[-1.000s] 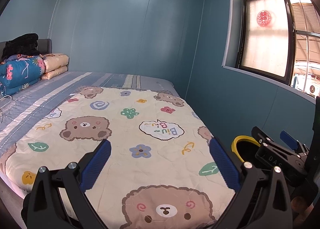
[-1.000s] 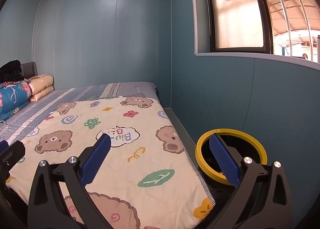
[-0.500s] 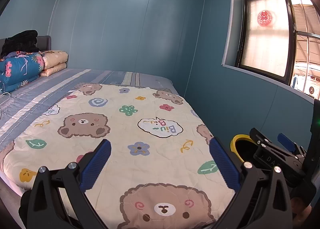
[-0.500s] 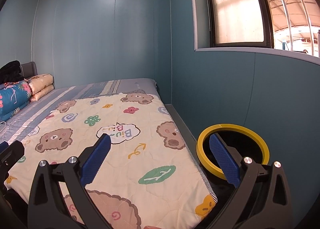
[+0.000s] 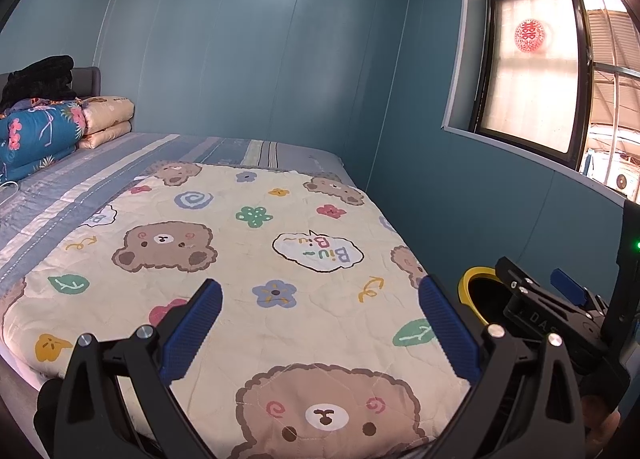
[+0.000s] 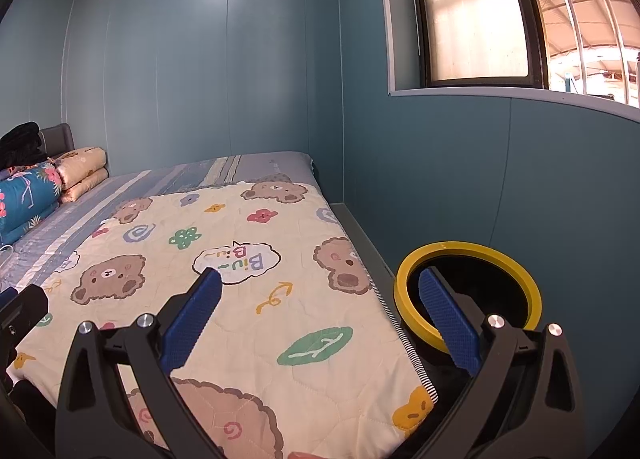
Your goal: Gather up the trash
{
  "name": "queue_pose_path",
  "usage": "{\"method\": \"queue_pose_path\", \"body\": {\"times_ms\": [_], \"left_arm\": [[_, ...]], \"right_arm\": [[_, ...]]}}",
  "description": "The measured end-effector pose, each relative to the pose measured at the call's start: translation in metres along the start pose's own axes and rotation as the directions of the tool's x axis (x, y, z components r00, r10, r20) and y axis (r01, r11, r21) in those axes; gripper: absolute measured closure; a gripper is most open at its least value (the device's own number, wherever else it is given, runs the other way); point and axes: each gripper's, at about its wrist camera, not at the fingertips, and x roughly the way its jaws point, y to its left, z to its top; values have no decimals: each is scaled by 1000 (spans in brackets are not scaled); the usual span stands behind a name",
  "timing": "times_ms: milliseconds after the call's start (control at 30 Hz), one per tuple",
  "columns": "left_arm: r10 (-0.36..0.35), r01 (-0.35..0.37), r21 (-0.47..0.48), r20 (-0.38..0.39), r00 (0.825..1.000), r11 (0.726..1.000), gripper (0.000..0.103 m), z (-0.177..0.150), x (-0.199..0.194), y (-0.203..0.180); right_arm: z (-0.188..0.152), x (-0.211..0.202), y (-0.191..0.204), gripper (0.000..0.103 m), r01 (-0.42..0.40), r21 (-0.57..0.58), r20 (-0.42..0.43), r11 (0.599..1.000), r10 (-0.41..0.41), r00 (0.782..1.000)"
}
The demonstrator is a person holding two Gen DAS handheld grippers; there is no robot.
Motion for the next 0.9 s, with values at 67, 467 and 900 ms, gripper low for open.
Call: {"method": "queue_pose_path", "body": {"times_ms": [67, 467, 900], "left_arm": [[1, -1, 0, 0, 1000, 1000, 8, 0, 0, 0], [-3, 3, -1, -5, 1000, 1000, 8, 0, 2, 1], [-10, 10, -1, -11, 1000, 1000, 8, -1, 3, 1]], "right_arm": [[-1, 1, 0, 8, 0, 2, -5, 1000, 0, 1000], [-2, 4, 0, 8, -2, 7, -16, 1000, 2, 1000], [-4, 8, -1, 8, -5, 12, -34, 1000, 5, 999]]}}
